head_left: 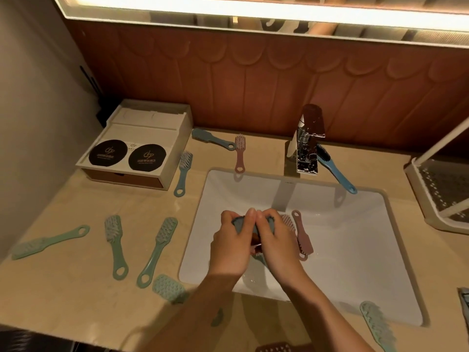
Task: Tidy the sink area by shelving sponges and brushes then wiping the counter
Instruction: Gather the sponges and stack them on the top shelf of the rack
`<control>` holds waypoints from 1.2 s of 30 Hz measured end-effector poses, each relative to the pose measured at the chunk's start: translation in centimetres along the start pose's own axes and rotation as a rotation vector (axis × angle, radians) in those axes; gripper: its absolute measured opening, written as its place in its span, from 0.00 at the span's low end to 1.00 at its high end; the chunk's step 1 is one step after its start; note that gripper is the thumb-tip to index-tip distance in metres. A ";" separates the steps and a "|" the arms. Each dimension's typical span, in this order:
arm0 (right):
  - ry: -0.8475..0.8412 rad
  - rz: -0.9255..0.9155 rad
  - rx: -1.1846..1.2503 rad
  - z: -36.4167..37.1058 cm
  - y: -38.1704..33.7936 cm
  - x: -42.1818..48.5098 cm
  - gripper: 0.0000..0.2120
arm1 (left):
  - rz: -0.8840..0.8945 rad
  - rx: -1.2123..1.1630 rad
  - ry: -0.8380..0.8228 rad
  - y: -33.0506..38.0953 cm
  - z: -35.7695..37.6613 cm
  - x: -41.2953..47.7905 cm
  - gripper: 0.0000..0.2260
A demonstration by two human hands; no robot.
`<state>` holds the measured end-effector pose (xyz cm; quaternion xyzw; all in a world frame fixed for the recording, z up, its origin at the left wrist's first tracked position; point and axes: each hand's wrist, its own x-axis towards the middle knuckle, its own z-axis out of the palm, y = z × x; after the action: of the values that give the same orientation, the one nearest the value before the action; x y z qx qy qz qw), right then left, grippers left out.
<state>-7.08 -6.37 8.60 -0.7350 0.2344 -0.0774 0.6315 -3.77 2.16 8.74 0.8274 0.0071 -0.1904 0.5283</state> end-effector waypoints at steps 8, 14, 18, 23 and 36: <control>0.140 -0.041 -0.007 -0.4 0.4 0.4 0.13 | 0.102 0.073 0.038 1.4 2.0 0.3 0.15; 0.138 -0.038 -0.178 -3.2 0.2 1.2 0.18 | 0.160 0.145 0.050 1.9 4.2 0.4 0.16; 0.114 -0.034 -0.207 -4.6 0.3 1.5 0.19 | 0.184 0.208 0.061 2.5 5.4 0.1 0.16; 0.086 -0.011 -0.119 -7.1 1.4 1.5 0.18 | 0.265 0.267 0.013 3.5 6.4 -0.8 0.13; -0.176 -0.089 -0.112 -22.7 -1.4 0.1 0.15 | 0.017 -0.054 -0.307 11.6 10.4 -3.0 0.18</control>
<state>-15.97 -26.51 14.30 -0.7826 0.1492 -0.0274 0.6037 -7.28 -11.54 15.98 0.7741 -0.0758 -0.3099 0.5468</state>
